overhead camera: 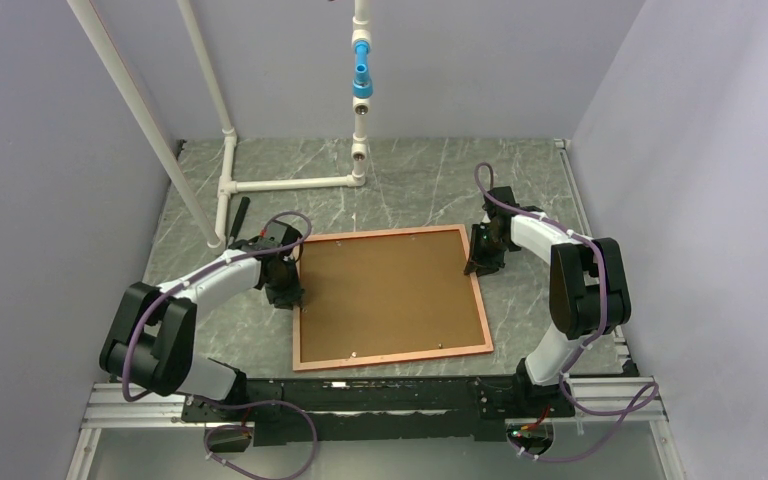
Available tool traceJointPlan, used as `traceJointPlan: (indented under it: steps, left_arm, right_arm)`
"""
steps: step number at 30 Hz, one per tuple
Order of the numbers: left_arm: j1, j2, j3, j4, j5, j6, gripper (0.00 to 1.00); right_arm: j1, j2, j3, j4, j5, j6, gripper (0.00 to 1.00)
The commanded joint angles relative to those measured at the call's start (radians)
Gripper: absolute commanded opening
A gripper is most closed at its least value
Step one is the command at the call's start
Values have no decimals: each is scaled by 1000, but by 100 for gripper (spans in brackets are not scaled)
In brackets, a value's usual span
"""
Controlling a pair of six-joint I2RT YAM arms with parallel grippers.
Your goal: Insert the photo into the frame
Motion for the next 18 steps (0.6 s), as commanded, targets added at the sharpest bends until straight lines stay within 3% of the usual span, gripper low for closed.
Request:
traceJointPlan:
  steps: [1,7,12,16,18]
  left_arm:
    - [13,18,31,6,-10,34,5]
    - [74,88,170,-1,53,78,33]
    - [106,127,281,-55,21,124,70]
    - [106,107,323,-117,-47,150,95]
    - [106,82,316,-136,-79,162,99]
  right_arm:
    - [12,71,-59,-31,-17,2,1]
    - [12,50,-66,-14,-103,31,0]
    - [13,26,-82,18,-155,71,0]
    - [22,12,-68,30,-155,82,0]
    - [36,8,-51,40,-171,74,4]
